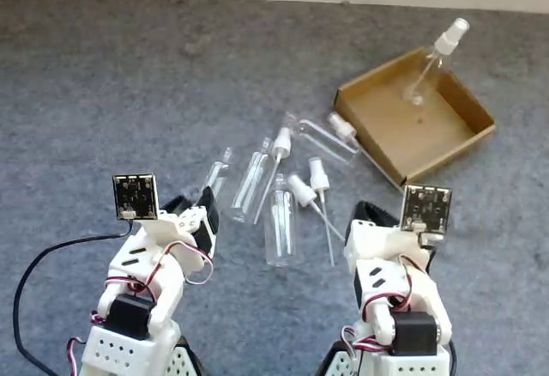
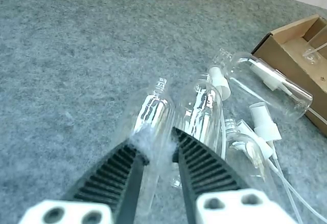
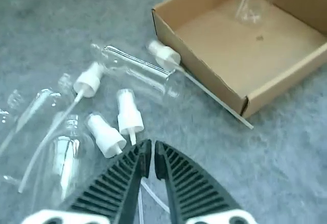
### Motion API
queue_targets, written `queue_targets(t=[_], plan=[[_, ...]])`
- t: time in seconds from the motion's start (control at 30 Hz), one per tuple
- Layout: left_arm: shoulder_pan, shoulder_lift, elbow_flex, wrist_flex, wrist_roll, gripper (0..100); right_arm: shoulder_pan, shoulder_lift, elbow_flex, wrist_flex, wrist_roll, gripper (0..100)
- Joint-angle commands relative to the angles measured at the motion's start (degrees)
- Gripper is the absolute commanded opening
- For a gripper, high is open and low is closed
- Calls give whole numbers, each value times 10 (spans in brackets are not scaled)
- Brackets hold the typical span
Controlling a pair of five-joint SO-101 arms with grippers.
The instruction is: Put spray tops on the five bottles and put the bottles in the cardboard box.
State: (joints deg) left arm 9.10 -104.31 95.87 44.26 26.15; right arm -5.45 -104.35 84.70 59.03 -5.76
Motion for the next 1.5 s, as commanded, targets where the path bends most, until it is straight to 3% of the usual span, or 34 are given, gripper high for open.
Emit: queue_targets(t=[0.0,0.3,0.5,0.7,1.0,1.2,1.47], plan=[[-8,-2,12,2,3,38,-8,-10,25,-61,-1,9],[-8,-2,12,2,3,38,-6,-10,81,-115,-1,9],[-8,-2,12,2,3,38,-9,-10,80,-114,125,10],[-8,-2,12,2,3,38,-9,-5,55,-112,130,10],[-8,-2,12,2,3,38,-58,-5,-102,13,135,10],[-8,-2,12,2,3,38,-73,-4,-144,17,264,10],[-8,-2,12,2,2,38,-73,-4,-144,14,265,10]])
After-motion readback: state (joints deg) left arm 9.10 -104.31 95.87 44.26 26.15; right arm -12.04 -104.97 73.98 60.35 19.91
